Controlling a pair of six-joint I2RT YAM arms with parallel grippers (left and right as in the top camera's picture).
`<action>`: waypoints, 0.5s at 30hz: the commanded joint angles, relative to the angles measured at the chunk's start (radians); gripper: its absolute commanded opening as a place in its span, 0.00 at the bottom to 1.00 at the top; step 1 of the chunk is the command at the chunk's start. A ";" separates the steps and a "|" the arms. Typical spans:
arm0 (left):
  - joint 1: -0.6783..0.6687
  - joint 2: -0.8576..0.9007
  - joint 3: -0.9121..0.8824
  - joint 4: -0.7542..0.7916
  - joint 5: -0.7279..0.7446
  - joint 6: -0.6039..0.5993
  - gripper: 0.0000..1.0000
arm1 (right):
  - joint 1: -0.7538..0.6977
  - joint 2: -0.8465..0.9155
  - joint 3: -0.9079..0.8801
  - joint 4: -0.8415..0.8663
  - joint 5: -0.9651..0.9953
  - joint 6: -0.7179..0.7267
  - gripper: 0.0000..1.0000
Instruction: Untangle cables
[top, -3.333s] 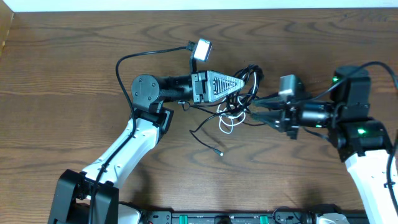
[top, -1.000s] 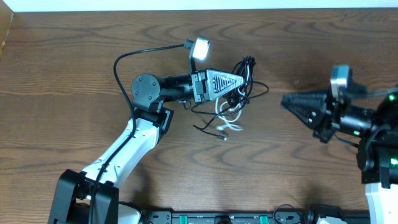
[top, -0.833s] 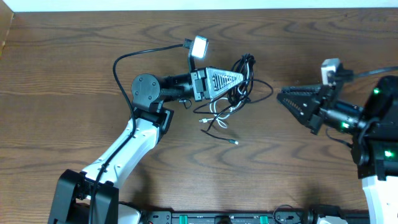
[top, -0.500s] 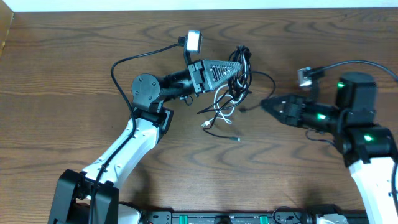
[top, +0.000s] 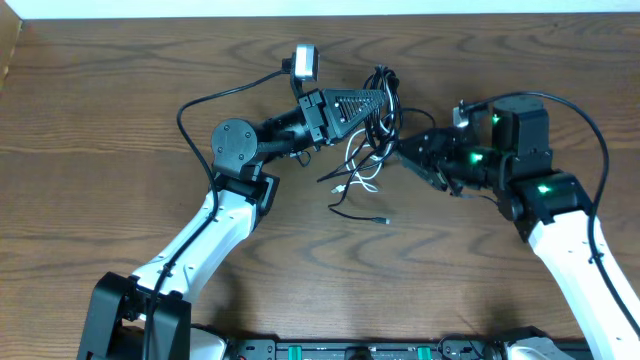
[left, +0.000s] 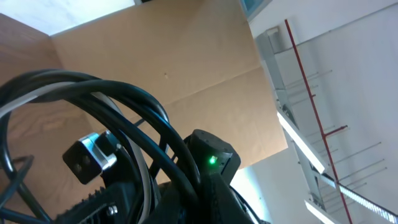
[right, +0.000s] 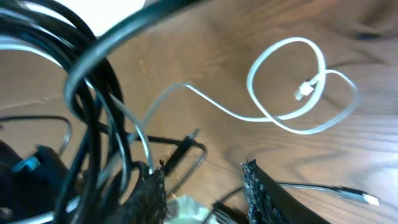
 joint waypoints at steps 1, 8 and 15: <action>-0.002 -0.013 0.011 0.011 -0.003 -0.006 0.08 | 0.018 0.009 0.002 0.027 -0.018 0.113 0.40; -0.002 -0.013 0.011 0.011 -0.003 -0.006 0.08 | 0.080 0.029 0.002 0.088 -0.054 0.178 0.41; -0.002 -0.013 0.011 0.011 -0.003 -0.005 0.08 | 0.093 0.029 0.002 0.113 -0.056 0.199 0.38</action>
